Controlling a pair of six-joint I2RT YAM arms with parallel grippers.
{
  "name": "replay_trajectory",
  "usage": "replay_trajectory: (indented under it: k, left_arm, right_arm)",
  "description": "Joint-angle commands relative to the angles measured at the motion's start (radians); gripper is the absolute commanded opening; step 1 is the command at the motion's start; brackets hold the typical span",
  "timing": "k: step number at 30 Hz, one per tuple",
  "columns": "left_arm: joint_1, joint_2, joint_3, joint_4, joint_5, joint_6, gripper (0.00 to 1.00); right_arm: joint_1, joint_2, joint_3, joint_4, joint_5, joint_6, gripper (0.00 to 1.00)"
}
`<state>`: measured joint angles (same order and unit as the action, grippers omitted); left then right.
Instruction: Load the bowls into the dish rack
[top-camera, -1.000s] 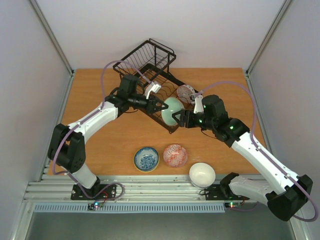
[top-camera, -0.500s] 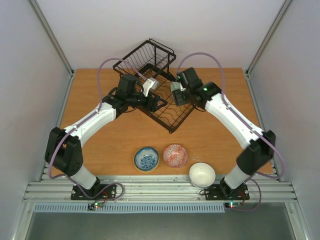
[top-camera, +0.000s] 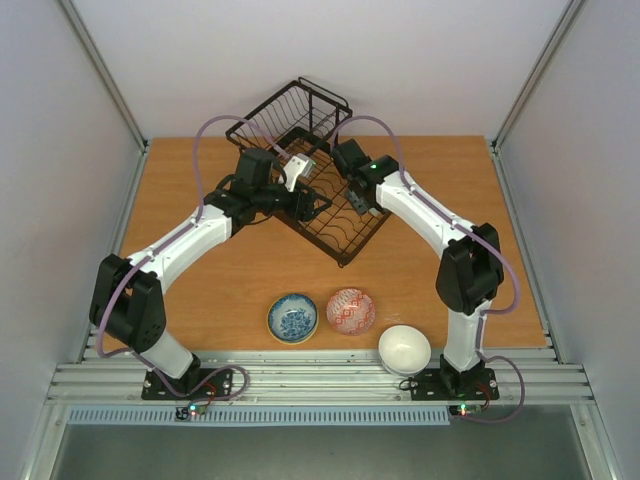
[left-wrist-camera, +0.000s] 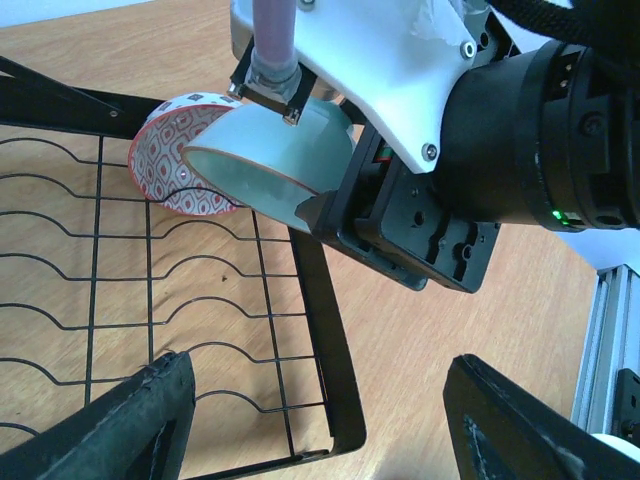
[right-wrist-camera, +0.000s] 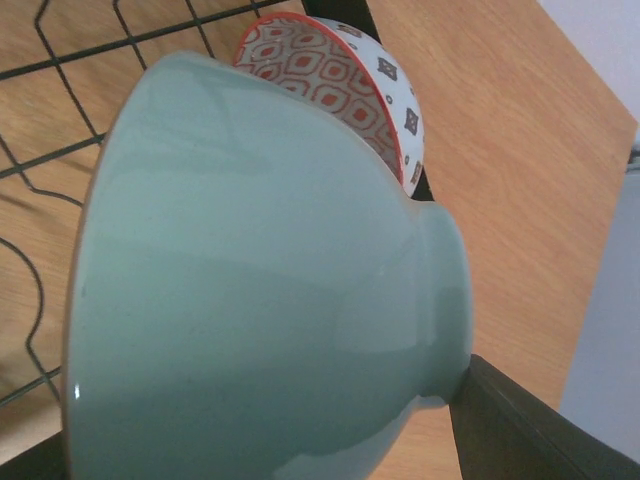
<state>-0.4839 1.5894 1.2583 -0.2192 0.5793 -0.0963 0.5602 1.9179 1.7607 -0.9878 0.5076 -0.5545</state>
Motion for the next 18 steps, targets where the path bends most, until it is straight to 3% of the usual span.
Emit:
replay_trajectory:
  k: [1,18]
  left_arm:
    - [-0.001,-0.019,-0.002,0.024,-0.007,0.017,0.70]
    - [-0.001,-0.011,-0.008,0.029,-0.014,0.020,0.70]
  right_arm:
    - [0.000,0.021,0.046,0.046,0.099,-0.059,0.01]
    - [0.010,0.164,0.055,0.142,0.229,-0.119,0.01]
